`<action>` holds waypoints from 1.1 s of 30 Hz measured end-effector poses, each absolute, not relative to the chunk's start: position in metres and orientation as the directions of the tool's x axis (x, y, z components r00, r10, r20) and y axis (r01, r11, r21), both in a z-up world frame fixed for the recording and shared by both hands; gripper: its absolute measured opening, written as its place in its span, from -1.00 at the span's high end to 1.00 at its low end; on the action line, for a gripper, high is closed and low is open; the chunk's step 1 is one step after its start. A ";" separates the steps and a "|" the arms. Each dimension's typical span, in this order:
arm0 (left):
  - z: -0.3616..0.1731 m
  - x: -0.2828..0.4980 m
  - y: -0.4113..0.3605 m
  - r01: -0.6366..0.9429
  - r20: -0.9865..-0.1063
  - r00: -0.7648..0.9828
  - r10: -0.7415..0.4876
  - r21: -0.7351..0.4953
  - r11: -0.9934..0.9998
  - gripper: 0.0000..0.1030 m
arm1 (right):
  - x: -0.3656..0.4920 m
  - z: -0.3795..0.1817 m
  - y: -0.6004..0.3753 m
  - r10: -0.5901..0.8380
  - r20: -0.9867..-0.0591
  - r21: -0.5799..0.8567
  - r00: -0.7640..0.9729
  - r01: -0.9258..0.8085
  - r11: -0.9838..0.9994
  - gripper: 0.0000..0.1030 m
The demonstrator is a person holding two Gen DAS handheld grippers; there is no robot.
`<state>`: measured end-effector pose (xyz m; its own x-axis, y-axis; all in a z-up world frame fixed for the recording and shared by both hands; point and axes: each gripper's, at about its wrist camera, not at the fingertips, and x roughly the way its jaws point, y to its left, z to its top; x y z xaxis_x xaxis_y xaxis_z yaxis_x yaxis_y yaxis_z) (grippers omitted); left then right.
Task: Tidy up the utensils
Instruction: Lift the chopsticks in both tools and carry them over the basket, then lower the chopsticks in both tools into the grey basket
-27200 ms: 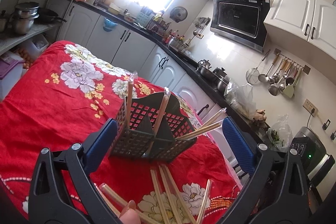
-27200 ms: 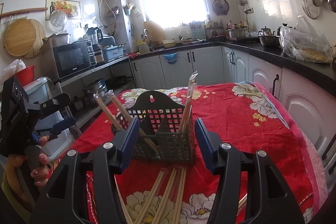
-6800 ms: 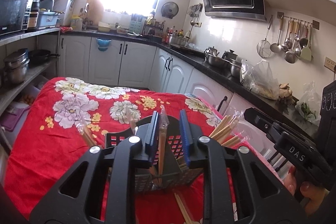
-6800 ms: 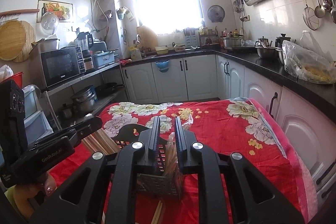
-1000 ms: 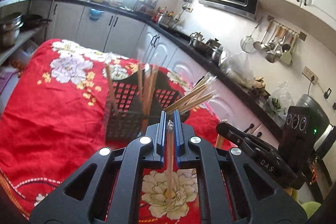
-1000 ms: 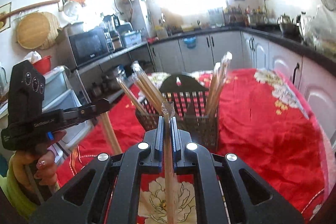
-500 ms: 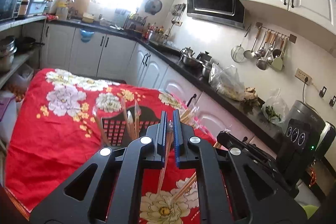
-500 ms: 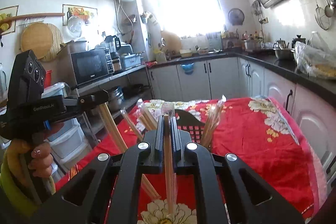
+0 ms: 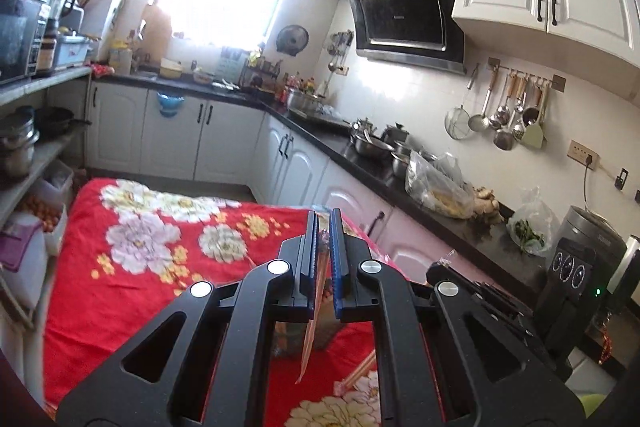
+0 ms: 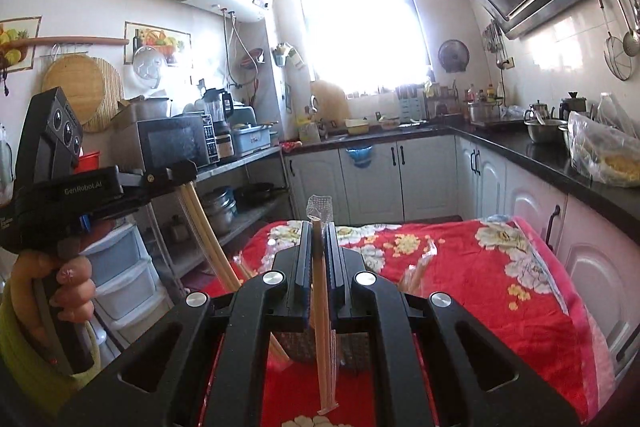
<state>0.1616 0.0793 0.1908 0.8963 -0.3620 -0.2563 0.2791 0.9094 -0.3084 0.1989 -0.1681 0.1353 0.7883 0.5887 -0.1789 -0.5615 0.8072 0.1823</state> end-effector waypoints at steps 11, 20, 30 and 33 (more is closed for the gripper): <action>0.219 0.182 0.097 0.213 -0.197 0.942 -0.272 -0.274 0.938 0.94 | 0.226 0.164 -0.152 0.589 -0.123 0.179 0.799 -0.566 0.805 0.88; 0.215 0.211 0.100 0.153 -0.203 0.957 -0.210 -0.263 0.953 0.94 | 0.250 0.177 -0.126 0.561 -0.066 0.103 0.825 -0.554 0.826 0.88; 0.191 0.254 0.116 0.064 -0.267 0.954 -0.133 -0.251 0.966 0.94 | 0.280 0.148 -0.113 0.561 -0.103 0.106 0.822 -0.551 0.828 0.88; 0.186 0.264 0.120 0.050 -0.280 0.952 -0.124 -0.259 0.965 0.94 | 0.286 0.142 -0.110 0.564 -0.110 0.116 0.819 -0.553 0.825 0.88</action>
<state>0.2640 0.1198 0.1858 0.9520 -0.1240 -0.2798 0.0495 0.9646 -0.2589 0.2862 -0.1100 0.1418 0.8187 0.5636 -0.1100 -0.5527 0.8254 0.1155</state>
